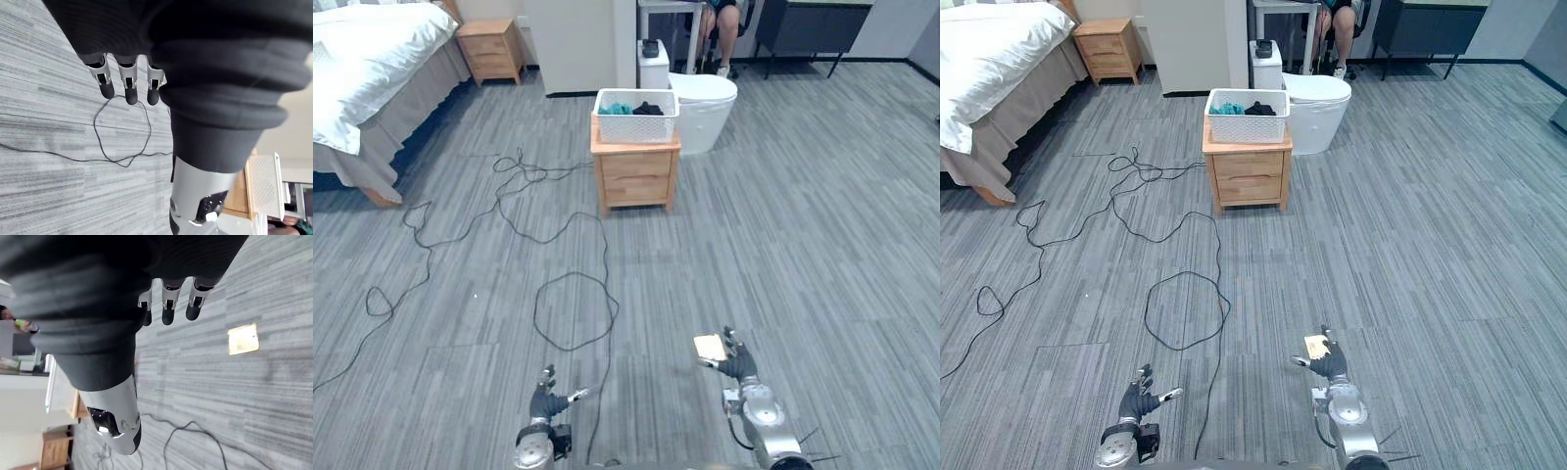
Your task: Pick up the laundry basket with both hands and put the clothes into the washing machine.
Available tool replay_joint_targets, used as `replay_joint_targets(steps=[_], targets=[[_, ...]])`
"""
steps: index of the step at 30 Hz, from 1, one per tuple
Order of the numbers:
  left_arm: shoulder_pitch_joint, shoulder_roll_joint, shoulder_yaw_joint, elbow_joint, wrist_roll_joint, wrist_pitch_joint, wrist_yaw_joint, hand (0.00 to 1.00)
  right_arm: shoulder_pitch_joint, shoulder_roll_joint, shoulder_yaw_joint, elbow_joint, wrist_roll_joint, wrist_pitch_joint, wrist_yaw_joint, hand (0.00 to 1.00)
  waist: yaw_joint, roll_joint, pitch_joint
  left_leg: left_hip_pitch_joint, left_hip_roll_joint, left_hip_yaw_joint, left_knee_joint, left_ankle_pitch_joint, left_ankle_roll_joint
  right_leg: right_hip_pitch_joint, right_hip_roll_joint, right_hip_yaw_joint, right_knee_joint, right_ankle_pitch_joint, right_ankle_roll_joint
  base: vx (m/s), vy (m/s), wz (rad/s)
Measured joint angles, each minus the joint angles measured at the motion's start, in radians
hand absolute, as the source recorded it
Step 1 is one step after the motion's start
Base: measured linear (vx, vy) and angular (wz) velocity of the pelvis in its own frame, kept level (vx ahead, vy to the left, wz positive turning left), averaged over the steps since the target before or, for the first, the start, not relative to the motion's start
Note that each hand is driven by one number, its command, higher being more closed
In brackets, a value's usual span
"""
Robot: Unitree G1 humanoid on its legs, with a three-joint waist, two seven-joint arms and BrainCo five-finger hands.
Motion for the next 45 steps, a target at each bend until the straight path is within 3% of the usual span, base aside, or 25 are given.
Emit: replay_joint_targets(steps=[7, 13, 20, 25, 27, 29, 30, 32, 34, 36, 37, 38, 39, 40, 41, 42, 43, 44, 45], targets=[[0.019, 0.010, 0.038, 0.005, 0.000, 0.001, -0.002, 0.00, 0.030, -0.022, -0.084, 0.020, 0.078, 0.001, 0.005, 0.00, -0.001, -0.001, 0.004, -0.021, -0.005, -0.002, -0.030, 0.021, 0.000, -0.028, -0.002, -0.015, -0.022, -0.005, 0.007, -0.12, -0.040, 0.00], [0.062, 0.009, 0.077, -0.003, 0.004, 0.011, -0.002, 0.00, 0.086, -0.040, -0.193, 0.020, 0.209, 0.001, 0.010, 0.00, -0.001, -0.007, 0.007, -0.034, -0.006, -0.026, -0.030, 0.022, 0.000, -0.025, -0.003, -0.043, -0.034, -0.008, 0.011, 0.02, -0.027, 0.12], [0.061, 0.008, 0.080, -0.036, 0.021, 0.015, -0.003, 0.00, 0.068, -0.036, -0.224, 0.030, 0.269, 0.000, 0.028, 0.00, 0.001, -0.015, 0.026, -0.037, -0.011, -0.034, -0.024, 0.024, 0.005, -0.015, -0.009, -0.064, -0.036, -0.013, 0.016, 0.08, -0.009, 0.07], [0.057, 0.007, 0.079, -0.086, 0.021, 0.016, -0.002, 0.00, 0.034, -0.033, -0.227, 0.030, 0.301, -0.001, 0.023, 0.00, 0.002, -0.014, 0.035, -0.054, -0.021, -0.021, -0.002, -0.020, 0.025, -0.031, -0.023, -0.065, -0.018, -0.042, 0.030, 0.07, 0.026, -0.03], [0.061, 0.004, 0.079, -0.120, 0.020, 0.016, -0.002, 0.00, 0.010, -0.033, -0.226, 0.030, 0.308, -0.001, 0.020, 0.00, 0.007, -0.013, 0.046, -0.101, -0.020, 0.001, 0.093, -0.090, 0.031, -0.092, -0.042, -0.048, 0.094, -0.104, 0.047, 0.09, 0.050, -0.27], [0.067, 0.003, 0.071, -0.135, 0.014, 0.016, -0.002, 0.00, -0.014, -0.034, -0.222, 0.030, 0.308, -0.001, 0.018, 0.00, 0.012, -0.003, 0.060, -0.130, -0.017, 0.026, 0.202, -0.191, 0.042, -0.190, -0.074, -0.036, 0.333, -0.183, 0.084, 0.10, 0.072, -0.42], [0.067, 0.004, 0.067, -0.135, 0.008, 0.016, -0.002, 0.00, -0.014, -0.034, -0.218, 0.029, 0.308, 0.000, 0.018, 0.00, 0.014, 0.001, 0.061, -0.127, -0.016, 0.026, 0.221, -0.212, 0.045, -0.215, -0.083, -0.042, 0.405, -0.189, 0.092, 0.12, 0.119, -0.26], [0.059, 0.019, 0.052, -0.135, -0.005, 0.016, 0.000, 0.00, -0.005, -0.025, -0.189, 0.025, 0.308, 0.000, 0.018, 0.00, 0.004, -0.002, 0.085, -0.071, -0.021, 0.011, 0.268, -0.266, 0.071, -0.343, -0.137, -0.069, 0.755, -0.193, 0.103, 0.24, 0.117, 0.08], [0.055, 0.045, 0.031, -0.134, -0.011, 0.016, 0.001, 0.00, 0.001, -0.022, -0.157, 0.024, 0.307, 0.001, 0.021, 0.00, -0.003, 0.001, 0.095, -0.033, -0.018, -0.001, 0.284, -0.299, 0.073, -0.411, -0.157, -0.090, 0.822, -0.240, 0.089, 0.35, 0.067, 0.18], [0.035, 0.053, 0.026, -0.133, -0.013, 0.017, 0.003, 0.00, -0.007, -0.029, -0.131, 0.017, 0.307, 0.001, 0.021, 0.00, -0.008, -0.001, 0.101, 0.011, -0.009, -0.025, 0.256, -0.302, 0.070, -0.474, -0.154, -0.142, 0.748, -0.253, 0.077, 0.49, 0.024, 0.22], [0.016, 0.051, 0.026, -0.132, -0.013, 0.017, 0.004, 0.00, -0.018, -0.041, -0.120, 0.017, 0.306, 0.001, 0.024, 0.00, -0.013, 0.013, 0.115, 0.034, 0.016, -0.030, 0.242, -0.299, 0.064, -0.493, -0.139, -0.174, 0.664, -0.246, 0.067, 0.51, -0.030, 0.33], [-0.008, 0.044, 0.026, -0.130, -0.017, 0.016, 0.006, 0.00, -0.040, -0.057, -0.107, 0.017, 0.306, 0.001, 0.024, 0.00, -0.023, 0.032, 0.138, 0.070, 0.052, -0.036, 0.224, -0.293, 0.031, -0.513, -0.102, -0.210, 0.524, -0.194, 0.048, 0.53, -0.047, 0.38], [-0.023, 0.045, 0.025, -0.127, -0.020, 0.016, 0.009, 0.00, -0.049, -0.064, -0.093, 0.015, 0.306, -0.001, 0.025, 0.00, -0.029, 0.035, 0.145, 0.106, 0.064, -0.039, 0.200, -0.285, -0.011, -0.535, -0.069, -0.222, 0.359, -0.094, 0.041, 0.56, -0.057, 0.29], [-0.030, 0.047, 0.025, -0.121, -0.020, 0.014, 0.013, 0.00, -0.049, -0.065, -0.088, 0.015, 0.305, -0.001, 0.026, 0.00, -0.029, 0.028, 0.142, 0.127, 0.064, -0.038, 0.189, -0.286, -0.033, -0.542, -0.059, -0.221, 0.286, -0.042, 0.028, 0.78, -0.129, 0.29], [-0.029, 0.050, 0.027, -0.108, -0.019, 0.014, 0.019, 0.00, -0.036, -0.068, -0.073, 0.012, 0.301, 0.000, 0.027, 0.00, -0.031, 0.005, 0.134, 0.177, 0.060, -0.049, 0.185, -0.310, -0.075, -0.554, -0.044, -0.217, 0.213, 0.065, -0.023, 0.71, -0.155, 0.32], [-0.027, 0.050, 0.027, -0.106, -0.019, 0.014, 0.018, 0.00, -0.024, -0.070, -0.068, 0.009, 0.295, 0.000, 0.028, 0.00, -0.037, -0.008, 0.128, 0.196, 0.058, -0.059, 0.195, -0.320, -0.092, -0.559, -0.049, -0.203, 0.232, 0.137, -0.085, 0.87, -0.197, 0.27], [-0.041, 0.027, 0.027, -0.089, -0.019, 0.015, 0.018, 0.00, -0.030, -0.085, -0.068, 0.007, 0.292, 0.003, 0.029, 0.00, -0.038, 0.025, 0.133, 0.205, 0.091, -0.060, 0.230, -0.330, -0.110, -0.577, -0.032, -0.212, 0.317, 0.133, -0.125, 0.57, -0.146, 0.17], [-0.044, 0.020, 0.027, -0.087, -0.019, 0.016, 0.016, 0.00, -0.041, -0.078, -0.066, -0.004, 0.277, 0.008, 0.030, 0.00, -0.043, 0.038, 0.135, 0.150, 0.113, -0.056, 0.346, -0.282, -0.184, -0.587, -0.030, -0.220, 0.380, 0.067, -0.137, 0.70, -0.217, -0.07], [-0.042, 0.010, 0.032, -0.080, -0.020, 0.016, 0.015, 0.00, -0.044, -0.074, -0.059, -0.025, 0.257, 0.010, 0.035, 0.00, -0.039, 0.040, 0.136, 0.083, 0.128, -0.045, 0.509, -0.169, -0.198, -0.560, -0.022, -0.213, 0.391, 0.014, -0.143, 0.56, -0.212, -0.10]])
